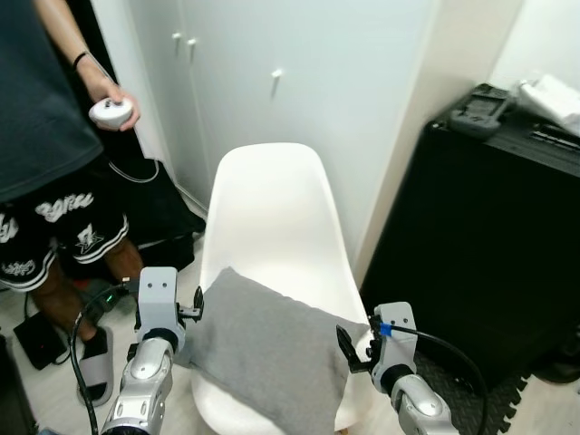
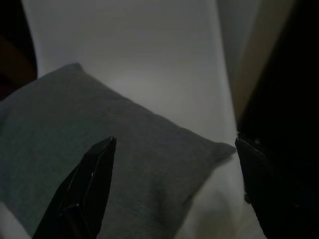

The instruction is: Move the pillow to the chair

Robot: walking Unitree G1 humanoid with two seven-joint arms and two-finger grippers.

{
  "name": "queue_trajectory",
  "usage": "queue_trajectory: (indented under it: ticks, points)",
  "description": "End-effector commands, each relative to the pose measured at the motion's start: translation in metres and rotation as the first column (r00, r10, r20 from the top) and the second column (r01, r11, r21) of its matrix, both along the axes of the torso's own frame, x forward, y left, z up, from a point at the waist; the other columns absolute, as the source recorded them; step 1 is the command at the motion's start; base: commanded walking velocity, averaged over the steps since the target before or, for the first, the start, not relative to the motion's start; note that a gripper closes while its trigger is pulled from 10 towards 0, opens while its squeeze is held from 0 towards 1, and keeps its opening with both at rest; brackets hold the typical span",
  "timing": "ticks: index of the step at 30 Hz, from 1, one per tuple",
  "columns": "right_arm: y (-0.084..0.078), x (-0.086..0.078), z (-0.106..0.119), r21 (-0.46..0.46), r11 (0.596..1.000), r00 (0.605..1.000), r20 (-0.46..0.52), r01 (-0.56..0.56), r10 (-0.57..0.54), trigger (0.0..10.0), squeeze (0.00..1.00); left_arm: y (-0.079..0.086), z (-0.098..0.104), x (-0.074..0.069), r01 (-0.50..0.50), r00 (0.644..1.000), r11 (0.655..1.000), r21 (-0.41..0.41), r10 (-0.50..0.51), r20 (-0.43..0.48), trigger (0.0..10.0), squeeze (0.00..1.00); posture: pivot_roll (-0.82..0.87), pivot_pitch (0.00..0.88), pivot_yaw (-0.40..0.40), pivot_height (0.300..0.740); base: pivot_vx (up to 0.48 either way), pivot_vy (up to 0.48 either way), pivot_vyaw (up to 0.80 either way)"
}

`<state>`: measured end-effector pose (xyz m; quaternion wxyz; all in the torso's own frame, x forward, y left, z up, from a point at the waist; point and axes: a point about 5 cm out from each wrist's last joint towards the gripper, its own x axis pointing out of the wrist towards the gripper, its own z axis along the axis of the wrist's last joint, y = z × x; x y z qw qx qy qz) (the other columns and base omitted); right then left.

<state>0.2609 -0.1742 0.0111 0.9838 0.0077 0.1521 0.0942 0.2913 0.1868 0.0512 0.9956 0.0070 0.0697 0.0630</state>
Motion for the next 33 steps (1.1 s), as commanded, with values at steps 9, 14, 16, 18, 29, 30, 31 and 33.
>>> queue_trajectory:
  ticks: [9,14,16,18,29,30,31,33]
  points:
    - [-0.002,-0.003,-0.009,-0.036,0.999,0.998,-0.052,0.022,-0.023,10.0,0.00,0.005,-0.003,-0.003,-0.005,1.000,1.000,0.021,0.006,-0.024,10.0,0.00,0.01,0.083,-0.015,0.740,0.000,0.000,0.00]
    - [-0.001,-0.004,-0.011,-0.030,0.999,0.998,-0.061,0.026,-0.027,10.0,0.00,0.005,-0.004,-0.003,0.001,0.999,1.000,0.026,0.000,-0.037,10.0,0.00,0.01,0.083,-0.013,0.740,0.000,0.000,0.00]
    - [-0.002,-0.005,-0.011,-0.024,0.999,0.997,-0.062,0.035,-0.036,10.0,0.00,0.005,-0.005,-0.004,0.003,0.999,1.000,0.028,-0.002,-0.044,10.0,0.00,0.01,0.084,-0.011,0.740,0.000,0.000,0.00]
    - [-0.004,-0.006,-0.013,-0.019,0.999,0.996,-0.069,0.049,-0.050,10.0,0.00,0.005,-0.007,-0.005,0.006,0.999,1.000,0.026,-0.004,-0.054,10.0,0.00,0.01,0.086,-0.009,0.740,0.000,0.000,0.00]
    - [-0.011,-0.031,-0.052,-0.116,0.990,0.959,-0.264,0.077,-0.105,10.0,0.00,-0.010,-0.062,-0.028,0.105,0.949,0.992,0.071,-0.079,-0.306,10.0,0.00,0.02,0.085,-0.015,0.740,0.000,0.000,0.00]
    - [-0.011,-0.031,-0.052,-0.116,0.990,0.959,-0.264,0.077,-0.105,10.0,0.00,-0.010,-0.062,-0.028,0.105,0.949,0.992,0.071,-0.079,-0.306,10.0,0.00,0.02,0.085,-0.015,0.740,0.000,0.000,0.00]
    - [-0.012,-0.033,-0.055,-0.120,0.989,0.952,-0.281,0.092,-0.122,10.0,0.00,-0.014,-0.067,-0.031,0.117,0.939,0.991,0.069,-0.088,-0.331,10.0,0.00,0.02,0.085,-0.012,0.740,0.000,0.000,0.00]
    - [-0.011,-0.035,-0.057,-0.129,0.987,0.948,-0.290,0.096,-0.130,10.0,0.00,-0.019,-0.070,-0.033,0.129,0.932,0.990,0.057,-0.101,-0.348,10.0,0.00,0.02,0.087,-0.005,0.740,0.000,0.000,0.00]
